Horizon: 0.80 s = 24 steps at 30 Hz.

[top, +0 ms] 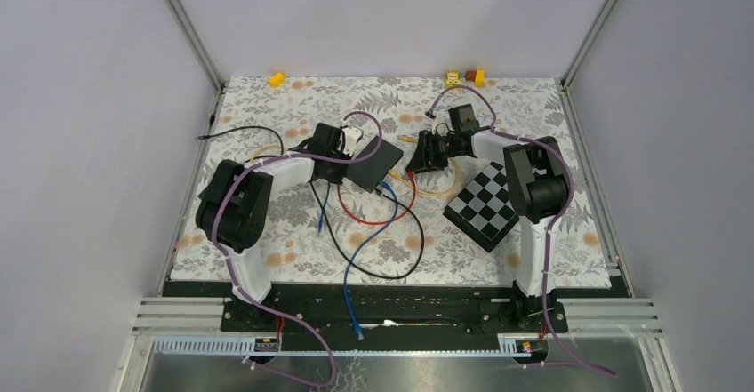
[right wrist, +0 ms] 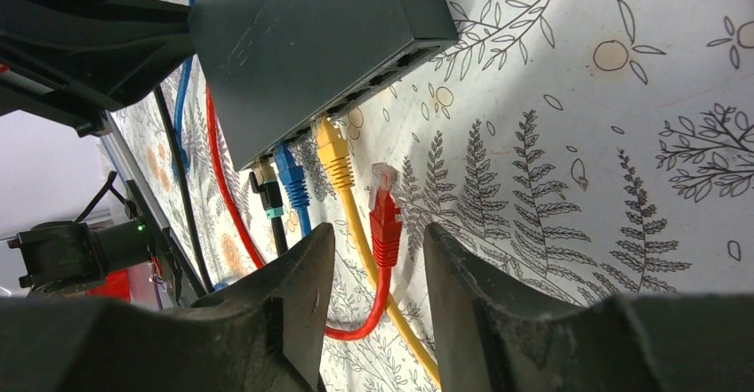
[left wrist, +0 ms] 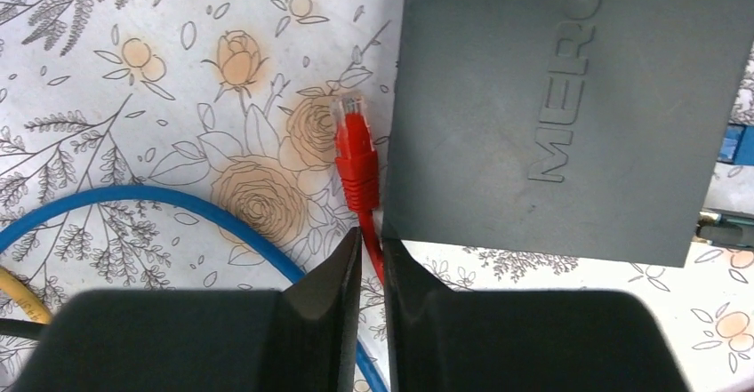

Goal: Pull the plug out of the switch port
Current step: Place the connector at the center of the board.

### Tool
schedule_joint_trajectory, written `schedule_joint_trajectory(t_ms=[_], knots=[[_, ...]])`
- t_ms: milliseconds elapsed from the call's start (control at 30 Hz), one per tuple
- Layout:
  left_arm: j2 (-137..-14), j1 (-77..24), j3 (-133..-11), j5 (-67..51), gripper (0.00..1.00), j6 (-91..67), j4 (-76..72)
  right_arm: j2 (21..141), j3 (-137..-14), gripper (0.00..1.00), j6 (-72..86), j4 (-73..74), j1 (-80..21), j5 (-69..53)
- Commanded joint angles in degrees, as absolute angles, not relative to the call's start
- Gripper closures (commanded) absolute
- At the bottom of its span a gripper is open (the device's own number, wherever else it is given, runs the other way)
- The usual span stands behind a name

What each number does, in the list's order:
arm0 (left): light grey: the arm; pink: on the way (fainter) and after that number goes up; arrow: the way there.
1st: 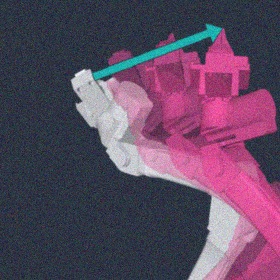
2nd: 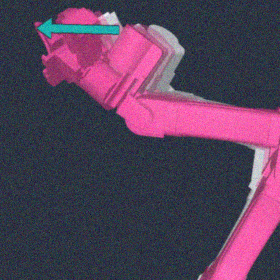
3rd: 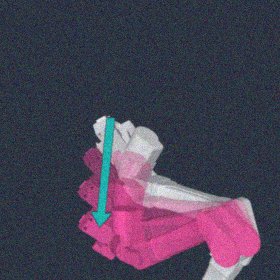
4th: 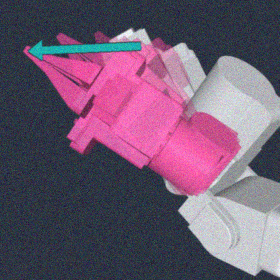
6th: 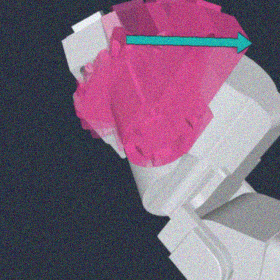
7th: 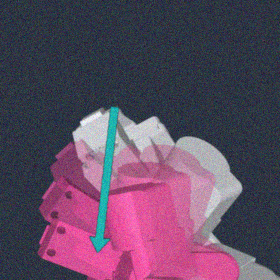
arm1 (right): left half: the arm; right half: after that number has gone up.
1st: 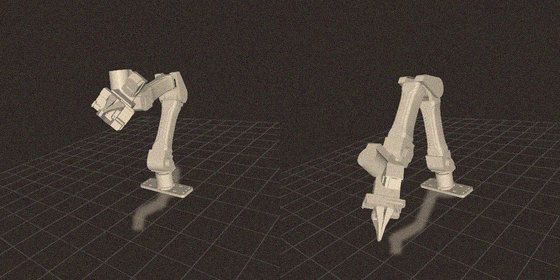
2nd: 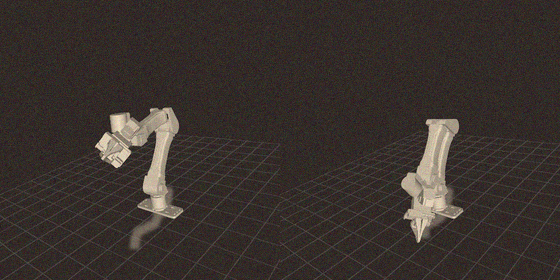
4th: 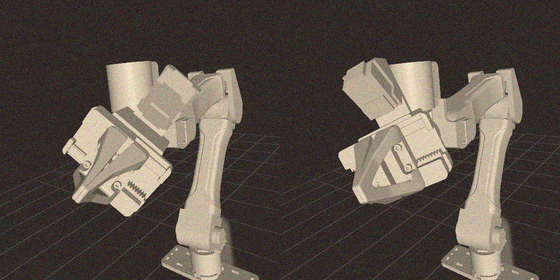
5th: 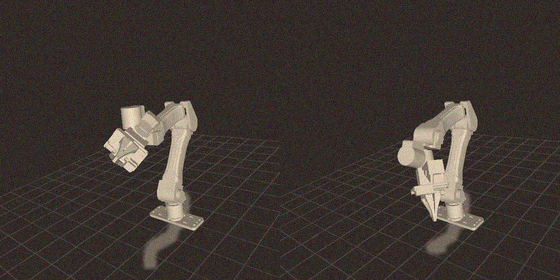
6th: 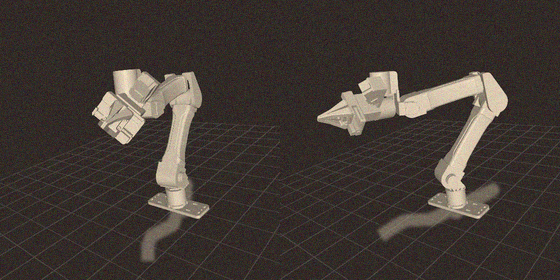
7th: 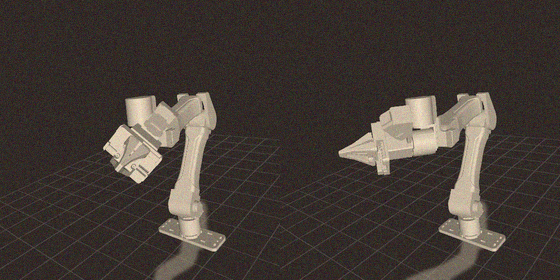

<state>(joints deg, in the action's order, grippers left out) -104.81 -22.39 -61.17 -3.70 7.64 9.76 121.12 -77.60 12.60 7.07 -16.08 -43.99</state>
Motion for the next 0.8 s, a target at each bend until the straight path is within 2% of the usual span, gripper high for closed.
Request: schedule_joint_trajectory(t_ms=[0, 200, 300, 367, 600, 767], knots=[[-107.9, -20.5, -62.2, -0.4, 0.87, 9.0, 13.5, 118.5, -79.6, 0.5, 11.3, 7.6, -16.0, -43.8], [-110.5, -18.3, -65.0, -0.2, 0.96, 9.9, 13.6, 117.9, -79.8, 0.5, 11.2, 7.7, -15.6, -44.0], [-112.2, -18.0, -67.8, -0.2, 0.95, 9.9, 13.1, 117.5, -79.9, 0.49, 11.0, 7.8, -15.5, -44.1], [-113.6, -18.0, -69.6, -0.2, 0.92, 10.0, 13.4, 117.3, -79.8, 0.49, 11.0, 7.9, -15.5, -44.2], [-117.0, -18.0, -73.4, -0.2, 0.66, 10.3, 14.6, 116.7, -79.6, 0.49, 10.7, 8.0, -15.1, -44.8], [-118.9, -18.0, -75.3, -0.3, 0.58, 11.2, 15.4, 117.3, -79.9, 0.5, 11.0, 8.0, -14.9, -45.3]])
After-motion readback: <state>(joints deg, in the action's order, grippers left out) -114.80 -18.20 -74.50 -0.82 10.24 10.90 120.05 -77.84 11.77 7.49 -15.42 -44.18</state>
